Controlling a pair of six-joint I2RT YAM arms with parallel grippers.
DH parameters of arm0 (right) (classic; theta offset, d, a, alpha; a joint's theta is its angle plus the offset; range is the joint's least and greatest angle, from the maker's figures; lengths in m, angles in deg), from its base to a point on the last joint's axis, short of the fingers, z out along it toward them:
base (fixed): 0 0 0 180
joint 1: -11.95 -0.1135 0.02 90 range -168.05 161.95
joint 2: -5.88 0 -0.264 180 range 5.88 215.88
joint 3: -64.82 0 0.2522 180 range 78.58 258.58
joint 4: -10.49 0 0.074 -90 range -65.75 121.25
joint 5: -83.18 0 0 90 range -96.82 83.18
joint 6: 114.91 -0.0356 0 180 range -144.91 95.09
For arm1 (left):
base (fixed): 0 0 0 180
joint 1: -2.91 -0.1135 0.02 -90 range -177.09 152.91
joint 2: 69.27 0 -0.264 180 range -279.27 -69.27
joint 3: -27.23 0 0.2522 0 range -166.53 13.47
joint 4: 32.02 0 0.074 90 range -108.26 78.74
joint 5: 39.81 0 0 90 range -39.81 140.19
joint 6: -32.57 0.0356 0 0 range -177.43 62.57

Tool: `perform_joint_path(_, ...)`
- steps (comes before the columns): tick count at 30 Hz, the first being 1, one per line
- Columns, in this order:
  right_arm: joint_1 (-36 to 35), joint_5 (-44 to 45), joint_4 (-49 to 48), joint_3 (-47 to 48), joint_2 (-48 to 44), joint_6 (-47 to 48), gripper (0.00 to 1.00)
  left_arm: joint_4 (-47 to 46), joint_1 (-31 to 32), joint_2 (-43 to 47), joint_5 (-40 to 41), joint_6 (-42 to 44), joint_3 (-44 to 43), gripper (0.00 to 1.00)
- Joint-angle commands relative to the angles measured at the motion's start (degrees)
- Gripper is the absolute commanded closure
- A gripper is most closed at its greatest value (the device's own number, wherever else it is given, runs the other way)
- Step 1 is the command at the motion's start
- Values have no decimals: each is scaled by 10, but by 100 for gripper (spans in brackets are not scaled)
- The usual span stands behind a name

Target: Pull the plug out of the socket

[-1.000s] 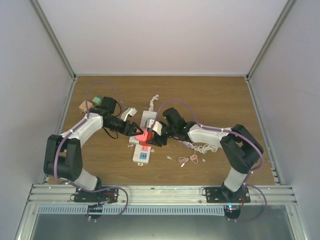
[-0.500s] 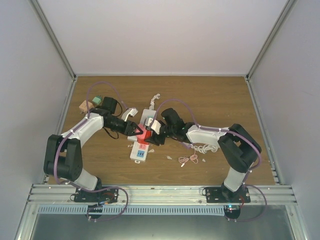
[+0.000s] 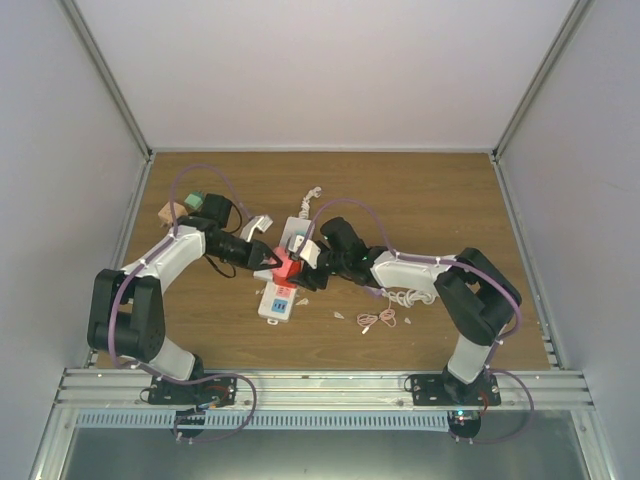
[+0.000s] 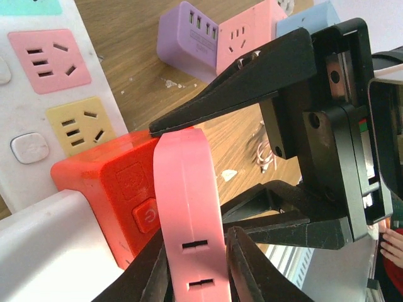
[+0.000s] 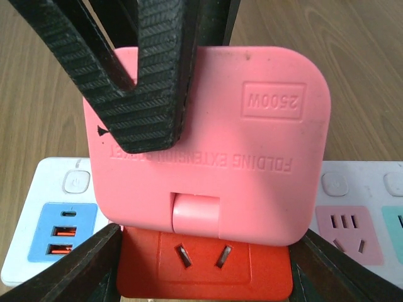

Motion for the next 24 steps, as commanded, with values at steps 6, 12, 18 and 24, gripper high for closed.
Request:
perform_joint_path(6, -2, 66, -18, -1, 14, -3, 53, 5, -23, 29, -135, -3, 0, 94)
perform_joint_path(12, -1, 72, -18, -4, 12, -8, 54, 5, -47, 35, -170, -11, 7, 100)
perform_joint_path(18, -1, 71, -16, -5, 9, -7, 54, 3, -70, 35, -187, -14, 15, 100)
perform_joint_path(24, -1, 43, -6, 5, -16, -2, 41, 3, -98, 47, -162, -5, 17, 100)
